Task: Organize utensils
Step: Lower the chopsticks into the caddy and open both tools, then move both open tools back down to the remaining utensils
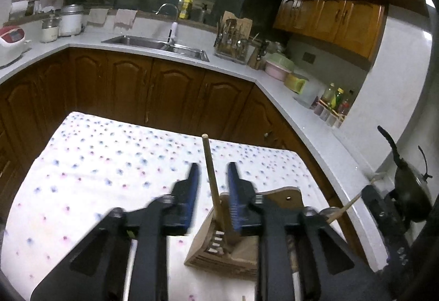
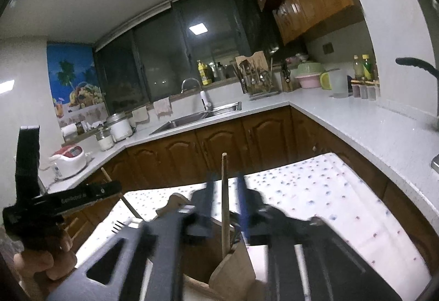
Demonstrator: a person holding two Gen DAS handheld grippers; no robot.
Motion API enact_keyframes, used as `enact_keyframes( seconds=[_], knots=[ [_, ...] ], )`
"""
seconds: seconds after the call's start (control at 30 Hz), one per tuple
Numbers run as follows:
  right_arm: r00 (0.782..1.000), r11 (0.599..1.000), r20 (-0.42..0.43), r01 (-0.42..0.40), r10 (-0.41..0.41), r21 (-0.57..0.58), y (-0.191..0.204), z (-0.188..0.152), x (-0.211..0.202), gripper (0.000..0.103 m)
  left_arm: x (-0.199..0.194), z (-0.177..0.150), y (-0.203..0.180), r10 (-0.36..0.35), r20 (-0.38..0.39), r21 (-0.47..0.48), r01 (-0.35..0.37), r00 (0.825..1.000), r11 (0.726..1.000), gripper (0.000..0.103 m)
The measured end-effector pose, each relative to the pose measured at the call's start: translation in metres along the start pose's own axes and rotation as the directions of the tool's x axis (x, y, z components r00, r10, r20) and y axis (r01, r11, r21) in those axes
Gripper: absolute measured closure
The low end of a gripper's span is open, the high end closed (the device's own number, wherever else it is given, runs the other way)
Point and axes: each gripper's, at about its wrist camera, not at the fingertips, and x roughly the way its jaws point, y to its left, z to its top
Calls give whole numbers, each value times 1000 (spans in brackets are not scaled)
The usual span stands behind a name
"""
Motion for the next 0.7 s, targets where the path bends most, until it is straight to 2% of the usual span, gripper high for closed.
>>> enact_keyframes(
  seconds=[0.03,0.1,0.17,0.23,0.33,0.53,0.7],
  knots=[
    [1000,1000,9,-5,4,6,0,1,-3,50,-3,0,0,1,6,-2,-1,1000,1000,64],
    [999,1000,34,-12,12,13,-2,5,-13,43,-13,0,2,2,20,-5,-2,1000,1000,56],
    [999,1000,48,-13,12,15,-2,7,-21,30,-22,-2,4,3,26,-5,-3,1000,1000,42],
    [998,1000,62,-10,8,21,-2,9,-32,6,-33,-4,8,17,33,-14,-17,999,1000,33],
    [997,999,80,-7,4,34,-6,7,-50,3,-50,-13,15,29,38,-32,-28,999,999,26],
    [999,997,42,-9,6,70,-16,-9,-78,2,-79,-50,27,62,25,-43,-61,998,997,25],
    [1000,997,-7,-2,3,80,-22,-34,-101,2,-93,-89,34,72,-31,-60,-74,997,995,25]
  ],
)
